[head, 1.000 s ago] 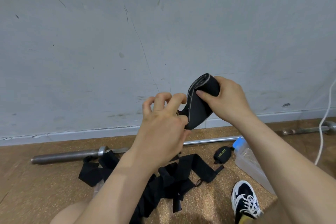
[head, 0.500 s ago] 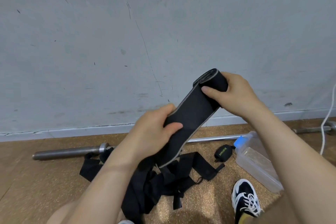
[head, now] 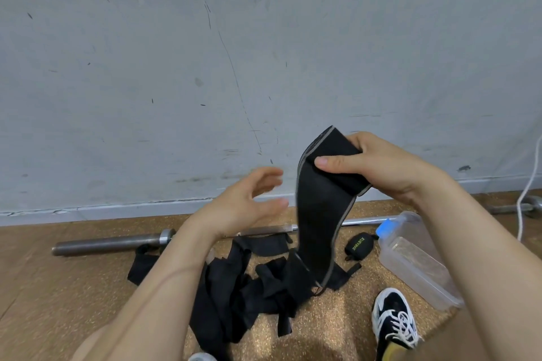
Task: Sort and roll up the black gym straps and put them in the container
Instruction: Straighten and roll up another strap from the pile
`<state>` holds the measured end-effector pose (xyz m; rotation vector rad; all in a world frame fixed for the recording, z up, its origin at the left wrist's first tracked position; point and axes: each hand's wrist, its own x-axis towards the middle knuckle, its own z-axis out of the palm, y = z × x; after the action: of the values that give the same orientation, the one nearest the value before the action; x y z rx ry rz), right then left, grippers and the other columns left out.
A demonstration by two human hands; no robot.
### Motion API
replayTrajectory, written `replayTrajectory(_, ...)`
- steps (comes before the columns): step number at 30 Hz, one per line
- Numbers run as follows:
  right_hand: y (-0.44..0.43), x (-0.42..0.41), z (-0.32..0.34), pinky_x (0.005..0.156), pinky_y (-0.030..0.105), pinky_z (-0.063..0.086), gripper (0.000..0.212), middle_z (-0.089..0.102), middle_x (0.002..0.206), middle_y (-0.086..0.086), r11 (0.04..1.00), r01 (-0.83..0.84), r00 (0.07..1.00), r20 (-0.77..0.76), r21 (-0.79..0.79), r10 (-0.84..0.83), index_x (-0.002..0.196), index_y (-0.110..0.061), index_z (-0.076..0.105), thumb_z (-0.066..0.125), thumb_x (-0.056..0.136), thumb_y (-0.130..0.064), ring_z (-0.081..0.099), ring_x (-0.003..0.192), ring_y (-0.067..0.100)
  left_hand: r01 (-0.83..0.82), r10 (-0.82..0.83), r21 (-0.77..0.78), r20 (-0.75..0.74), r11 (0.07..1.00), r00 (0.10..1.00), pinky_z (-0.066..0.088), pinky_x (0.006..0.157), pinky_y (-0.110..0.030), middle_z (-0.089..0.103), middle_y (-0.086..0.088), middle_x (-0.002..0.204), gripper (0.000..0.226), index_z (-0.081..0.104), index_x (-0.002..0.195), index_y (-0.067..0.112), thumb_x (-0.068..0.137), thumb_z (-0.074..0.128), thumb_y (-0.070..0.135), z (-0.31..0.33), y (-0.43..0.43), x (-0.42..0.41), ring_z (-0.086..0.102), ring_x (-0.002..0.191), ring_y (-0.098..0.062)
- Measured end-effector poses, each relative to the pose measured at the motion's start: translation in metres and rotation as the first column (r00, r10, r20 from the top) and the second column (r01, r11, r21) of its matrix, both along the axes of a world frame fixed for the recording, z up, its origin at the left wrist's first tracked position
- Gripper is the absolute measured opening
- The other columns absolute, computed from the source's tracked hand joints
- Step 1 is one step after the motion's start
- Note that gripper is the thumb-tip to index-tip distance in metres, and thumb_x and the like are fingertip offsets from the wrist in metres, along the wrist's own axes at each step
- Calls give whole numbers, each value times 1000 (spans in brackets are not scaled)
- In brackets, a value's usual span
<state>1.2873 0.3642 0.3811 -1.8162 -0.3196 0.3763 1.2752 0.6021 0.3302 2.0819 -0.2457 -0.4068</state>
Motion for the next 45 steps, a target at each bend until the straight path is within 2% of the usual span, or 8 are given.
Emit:
replayTrajectory(2,0,0,0,54,19,49,23,73,73,4,1000,-25,1000,-1,0,25,85,-11,70,72,78,-33,69,66,15,-4,9,-267,19,964,1000,41,108,-25,60,15,133,55,44,134,41,87,72,36,6,-14,-5,48,129,4)
replayTrajectory(14,15,2,-8,68,34,56,17,74,79,5,937,228,955,249,-263,-162,85,-16,73,80,79,-30,70,72,15,-172,176,-328,-18,929,984,58,85,-41,76,-4,100,13,66,108,17,96,62,14,-9,-49,-9,73,93,-22)
replayTrajectory(25,43,14,-41,72,36,47,51,56,96,9,826,502,603,789,-256,-121,127,-11,61,66,88,-42,57,88,29,-266,281,-516,-51,814,958,59,79,-30,74,-16,106,21,67,115,4,101,52,11,7,-45,-7,71,94,-24)
replayTrajectory(29,49,12,-44,69,45,52,50,56,98,14,836,483,528,849,-262,-38,124,-4,59,62,87,-38,56,85,34,-291,276,-572,-114,767,954,55,88,-36,73,-21,104,37,70,107,-1,97,54,31,14,-36,-12,70,100,-31)
replayTrajectory(32,56,6,-46,73,44,52,48,54,105,16,852,449,491,871,-269,16,128,-3,57,62,89,-30,55,88,34,-368,342,-529,-152,764,927,58,69,-29,75,-15,86,55,74,85,4,75,62,57,22,-35,-15,73,79,-22)
replayTrajectory(37,60,2,-51,84,41,51,49,42,121,12,888,272,599,787,-371,145,136,-7,50,66,90,-11,50,95,27,-503,449,-455,-229,735,863,54,59,-26,73,-13,77,52,73,84,-1,84,69,51,21,-35,-14,69,68,-19)
replayTrajectory(40,53,3,-44,90,12,41,54,43,122,1,934,94,808,575,-345,132,140,-17,47,68,90,-12,52,105,17,-561,514,-471,-239,680,824,51,59,-27,72,-13,76,38,73,84,-3,88,70,34,18,-35,-14,67,67,-21)
replayTrajectory(45,37,-3,-26,81,28,58,37,67,115,-5,986,-77,995,76,148,66,130,-24,59,65,94,-20,68,101,8,-523,462,-528,-256,669,849,55,56,-25,76,-13,80,26,75,81,9,92,65,30,18,-35,-16,72,69,-21)
